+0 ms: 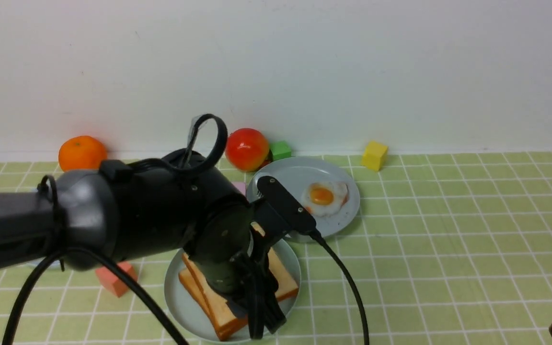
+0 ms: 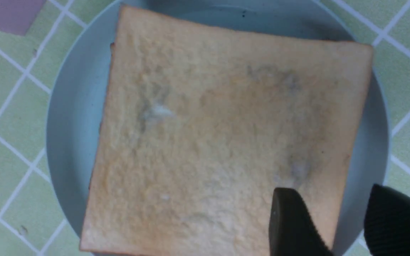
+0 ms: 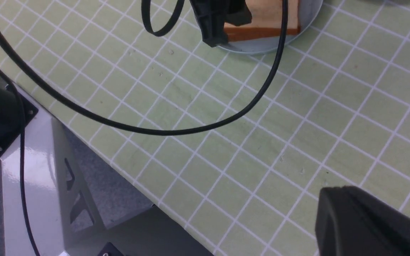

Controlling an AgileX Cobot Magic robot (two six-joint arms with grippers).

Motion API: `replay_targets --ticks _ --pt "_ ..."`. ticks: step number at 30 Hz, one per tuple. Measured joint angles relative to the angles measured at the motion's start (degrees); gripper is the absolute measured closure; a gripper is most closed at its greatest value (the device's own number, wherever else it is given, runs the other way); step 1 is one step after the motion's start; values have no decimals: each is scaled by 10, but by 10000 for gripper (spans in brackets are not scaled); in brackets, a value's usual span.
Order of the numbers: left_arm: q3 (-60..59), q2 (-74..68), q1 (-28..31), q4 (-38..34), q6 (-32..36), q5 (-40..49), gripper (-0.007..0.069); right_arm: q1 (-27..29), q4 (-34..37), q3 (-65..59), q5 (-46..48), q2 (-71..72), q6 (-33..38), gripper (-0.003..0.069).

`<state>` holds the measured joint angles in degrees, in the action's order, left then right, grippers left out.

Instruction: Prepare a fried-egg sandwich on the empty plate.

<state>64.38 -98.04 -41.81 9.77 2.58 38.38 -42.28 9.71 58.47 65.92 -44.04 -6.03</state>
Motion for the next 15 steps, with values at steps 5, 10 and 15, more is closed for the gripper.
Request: replay_targets --ticks 5,10,15 --pt "13 72 0 -59 0 42 298 0 -10 0 15 7 -1 648" --pt "7 244 0 -118 0 46 495 0 -35 0 24 42 -40 645" --pt "-77 443 0 -141 0 -22 638 0 -64 0 33 104 -71 643"
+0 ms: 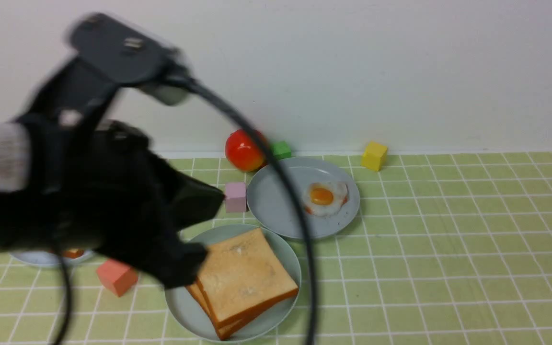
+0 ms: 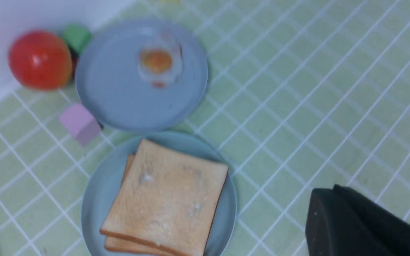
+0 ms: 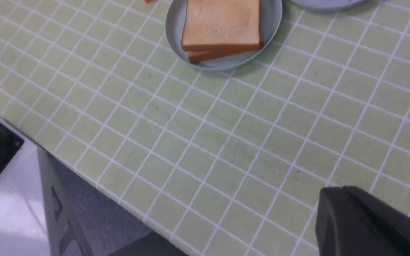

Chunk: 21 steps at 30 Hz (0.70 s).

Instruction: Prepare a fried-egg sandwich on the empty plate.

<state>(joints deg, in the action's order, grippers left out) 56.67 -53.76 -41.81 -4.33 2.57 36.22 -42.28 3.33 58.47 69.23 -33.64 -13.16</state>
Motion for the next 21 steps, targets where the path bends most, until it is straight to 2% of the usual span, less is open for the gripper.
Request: replay_targets --ticks 2,3,7,11,13,14,15,16,20,21 --pt "-83 118 0 -18 0 -53 638 0 -15 0 2 41 -15 643" --pt "-90 127 0 -19 0 -57 638 0 -17 -1 2 44 -16 643" --pt "-256 309 0 -39 0 -172 638 0 -51 -33 1 103 -50 643" --pt "-376 421 0 -40 0 -275 638 0 -70 -88 -39 131 -88 642" --pt "-398 443 0 -40 0 -294 638 0 -72 -108 -62 135 -98 642" --pt "-426 473 0 -40 0 -315 638 0 -73 -136 -115 136 -110 642" --pt "-429 479 0 -40 0 -317 638 0 -73 -140 -121 136 -110 641" --pt "-451 498 0 -41 0 -331 638 0 -76 -172 -186 136 -115 640" --pt "-476 505 0 -42 0 -334 638 0 -85 -221 -291 136 -119 637" --pt "-488 505 0 -42 0 -328 638 0 -92 -247 -345 136 -120 636"
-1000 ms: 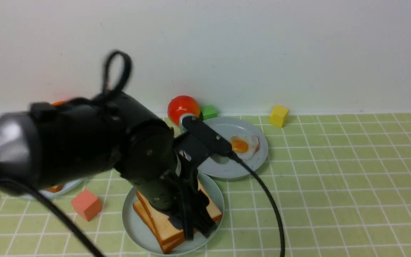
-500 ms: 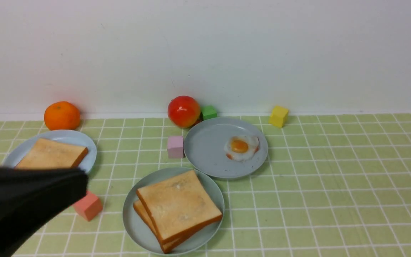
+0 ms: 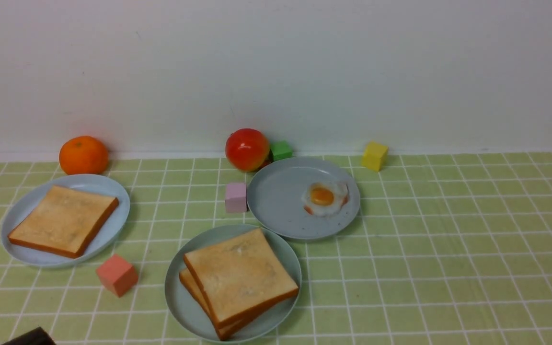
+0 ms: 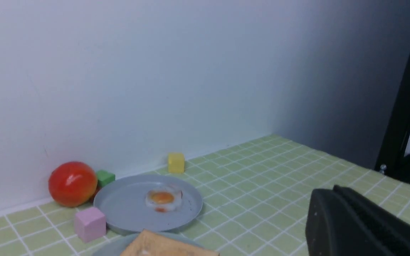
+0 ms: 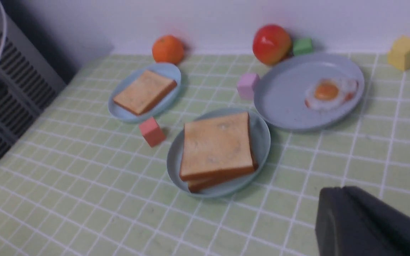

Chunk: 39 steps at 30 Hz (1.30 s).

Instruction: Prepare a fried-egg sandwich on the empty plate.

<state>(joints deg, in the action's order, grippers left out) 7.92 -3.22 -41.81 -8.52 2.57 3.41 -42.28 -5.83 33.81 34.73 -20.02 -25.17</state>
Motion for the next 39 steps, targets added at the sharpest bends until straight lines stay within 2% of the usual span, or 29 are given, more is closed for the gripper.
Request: replay_targets --ticks 5,15,20,25,26,28,32,39 --pt "-22 0 0 0 0 20 638 0 -6 -40 -81 0 0 631" --pt "-31 0 0 0 0 77 638 4 -10 -87 -97 9 0 628" --pt "-31 0 0 0 0 80 638 119 10 -127 -109 41 14 663" --pt "-31 0 0 0 0 86 637 265 86 -241 -121 110 135 671" --pt "-31 0 0 0 0 86 637 269 86 -241 -122 114 140 671" --pt "-31 0 0 0 0 89 636 306 130 -284 -139 161 196 671" --pt "-31 0 0 0 0 89 633 327 156 -314 -157 202 232 671" --pt "-31 0 0 0 0 90 627 330 157 -347 -165 206 242 671"
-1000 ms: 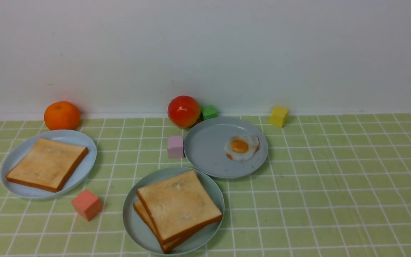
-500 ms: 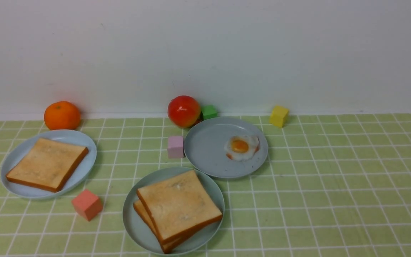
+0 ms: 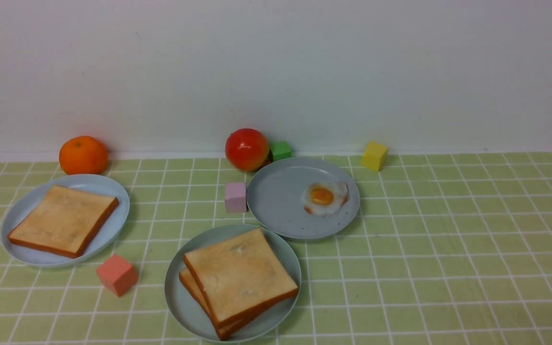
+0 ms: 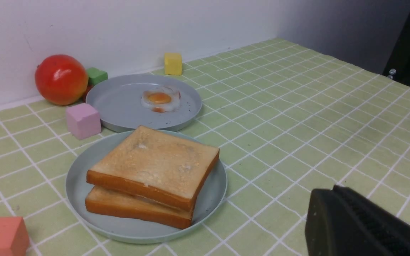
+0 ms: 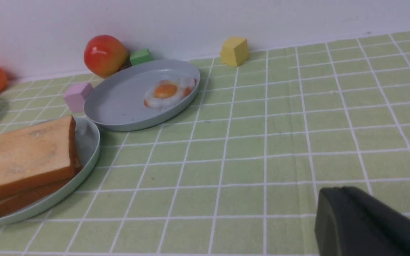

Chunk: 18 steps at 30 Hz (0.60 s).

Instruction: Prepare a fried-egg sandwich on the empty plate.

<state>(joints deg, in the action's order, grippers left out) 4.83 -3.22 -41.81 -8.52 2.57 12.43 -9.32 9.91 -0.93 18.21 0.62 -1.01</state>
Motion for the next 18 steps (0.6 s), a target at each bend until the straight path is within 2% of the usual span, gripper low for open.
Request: replay_targets --ticks 6,18 --pt "0 0 0 0 0 2 622 0 1 -3 34 0 45 671" --pt "0 0 0 0 0 2 620 1 6 -1 41 0 54 669"
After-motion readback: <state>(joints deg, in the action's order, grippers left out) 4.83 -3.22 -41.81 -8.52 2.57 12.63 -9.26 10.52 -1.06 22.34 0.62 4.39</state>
